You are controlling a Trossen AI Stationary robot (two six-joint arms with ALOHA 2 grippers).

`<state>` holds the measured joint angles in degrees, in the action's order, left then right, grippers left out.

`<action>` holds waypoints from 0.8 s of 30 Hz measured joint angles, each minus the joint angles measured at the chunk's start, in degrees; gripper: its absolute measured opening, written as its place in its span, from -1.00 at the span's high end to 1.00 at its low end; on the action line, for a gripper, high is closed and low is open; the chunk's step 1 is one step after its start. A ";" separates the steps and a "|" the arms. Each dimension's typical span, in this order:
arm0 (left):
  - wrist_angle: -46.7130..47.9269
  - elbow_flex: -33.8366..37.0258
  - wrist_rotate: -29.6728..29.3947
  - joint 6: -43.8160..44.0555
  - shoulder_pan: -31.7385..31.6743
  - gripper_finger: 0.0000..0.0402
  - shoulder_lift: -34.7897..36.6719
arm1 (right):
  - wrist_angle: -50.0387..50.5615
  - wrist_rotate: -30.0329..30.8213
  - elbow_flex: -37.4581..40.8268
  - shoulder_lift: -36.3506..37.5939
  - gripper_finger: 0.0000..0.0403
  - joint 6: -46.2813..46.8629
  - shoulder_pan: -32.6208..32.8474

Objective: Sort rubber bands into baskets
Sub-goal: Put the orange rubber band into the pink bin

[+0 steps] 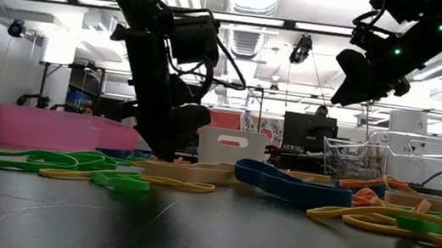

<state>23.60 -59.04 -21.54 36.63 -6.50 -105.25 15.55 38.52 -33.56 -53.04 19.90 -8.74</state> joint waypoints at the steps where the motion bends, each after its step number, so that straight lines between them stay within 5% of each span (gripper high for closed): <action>1: 0.01 -0.01 0.02 -0.10 0.00 0.94 0.00 | 0.00 0.00 0.00 0.00 0.28 0.00 -0.01; 13: 0.14 -0.90 2.87 -1.72 0.45 1.00 1.06 | 0.02 0.00 0.00 0.00 0.28 -0.02 -0.01; 24: 5.37 -9.33 2.28 -9.42 4.51 1.00 1.91 | 0.51 -0.49 0.00 0.00 0.28 0.00 -0.01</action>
<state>28.97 -68.38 -19.26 27.21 -1.99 -103.34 16.06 38.03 -33.56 -53.04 19.90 -8.74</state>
